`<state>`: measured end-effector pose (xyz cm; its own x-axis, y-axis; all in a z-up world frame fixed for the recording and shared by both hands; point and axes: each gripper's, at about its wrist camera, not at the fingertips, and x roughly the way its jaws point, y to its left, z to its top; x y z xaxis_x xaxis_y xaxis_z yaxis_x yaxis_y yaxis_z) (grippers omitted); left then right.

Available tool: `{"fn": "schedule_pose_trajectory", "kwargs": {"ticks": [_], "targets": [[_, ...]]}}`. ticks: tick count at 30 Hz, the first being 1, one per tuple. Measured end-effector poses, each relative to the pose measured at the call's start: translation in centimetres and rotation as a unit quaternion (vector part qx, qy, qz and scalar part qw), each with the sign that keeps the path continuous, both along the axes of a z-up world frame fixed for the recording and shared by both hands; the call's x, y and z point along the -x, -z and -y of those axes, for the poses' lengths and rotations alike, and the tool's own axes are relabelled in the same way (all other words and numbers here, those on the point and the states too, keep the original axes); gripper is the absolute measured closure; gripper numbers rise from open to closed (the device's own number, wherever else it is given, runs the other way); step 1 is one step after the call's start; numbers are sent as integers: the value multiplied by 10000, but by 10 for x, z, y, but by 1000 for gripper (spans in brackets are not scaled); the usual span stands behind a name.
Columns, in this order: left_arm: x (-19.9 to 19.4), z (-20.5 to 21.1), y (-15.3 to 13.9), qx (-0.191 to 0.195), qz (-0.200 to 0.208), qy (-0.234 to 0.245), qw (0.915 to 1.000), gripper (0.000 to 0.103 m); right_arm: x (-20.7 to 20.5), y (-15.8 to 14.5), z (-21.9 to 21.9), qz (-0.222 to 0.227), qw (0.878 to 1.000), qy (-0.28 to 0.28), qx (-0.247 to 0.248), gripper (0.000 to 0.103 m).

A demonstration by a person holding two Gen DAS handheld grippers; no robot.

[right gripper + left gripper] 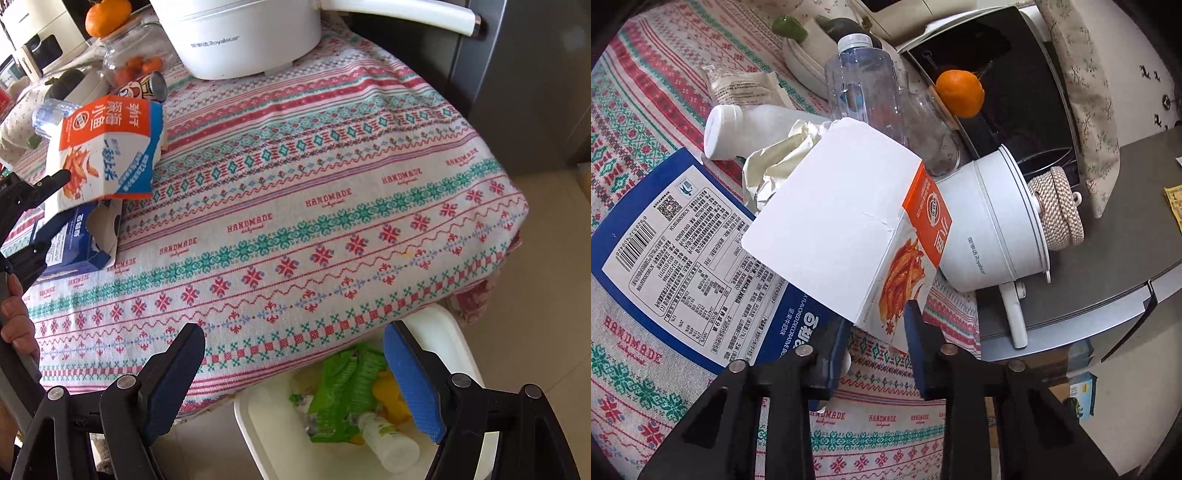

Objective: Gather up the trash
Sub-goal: 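Grasp the orange-printed white carton with the left gripper, then grasp the blue box with the right gripper and lift it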

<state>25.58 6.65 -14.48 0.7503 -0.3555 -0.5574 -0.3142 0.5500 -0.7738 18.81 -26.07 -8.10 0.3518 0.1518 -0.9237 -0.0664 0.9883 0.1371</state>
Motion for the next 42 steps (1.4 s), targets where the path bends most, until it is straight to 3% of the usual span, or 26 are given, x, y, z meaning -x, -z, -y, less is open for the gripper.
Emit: {"fn": "schedule_pose_trajectory", "kwargs": {"ticks": [5,11,16,23,29,35,42], "targets": [[5,-2,-21,-270,329,-122,9990,87,1,1,-3,-14,10000,-73,58,20],[0,5,-54,-983,819,-6,9918,92,2,3,0,-29,9999,-66,118,20],[-5,4,-60,-1118,816,136,9903,102,3,5,3,-62,9998,-39,194,20],[5,10,-88,-1405,888,604,9842,103,4,0,5,27,9998,-18,193,20],[34,7,-127,-1887,1009,994,9718,103,4,-8,1,147,9998,0,138,20],[79,-7,-162,-2685,1047,1225,9497,103,4,-12,-13,220,9997,-74,70,20],[118,-45,-170,-3238,898,1240,9336,103,0,-8,-53,225,9977,-516,-389,20]]}}
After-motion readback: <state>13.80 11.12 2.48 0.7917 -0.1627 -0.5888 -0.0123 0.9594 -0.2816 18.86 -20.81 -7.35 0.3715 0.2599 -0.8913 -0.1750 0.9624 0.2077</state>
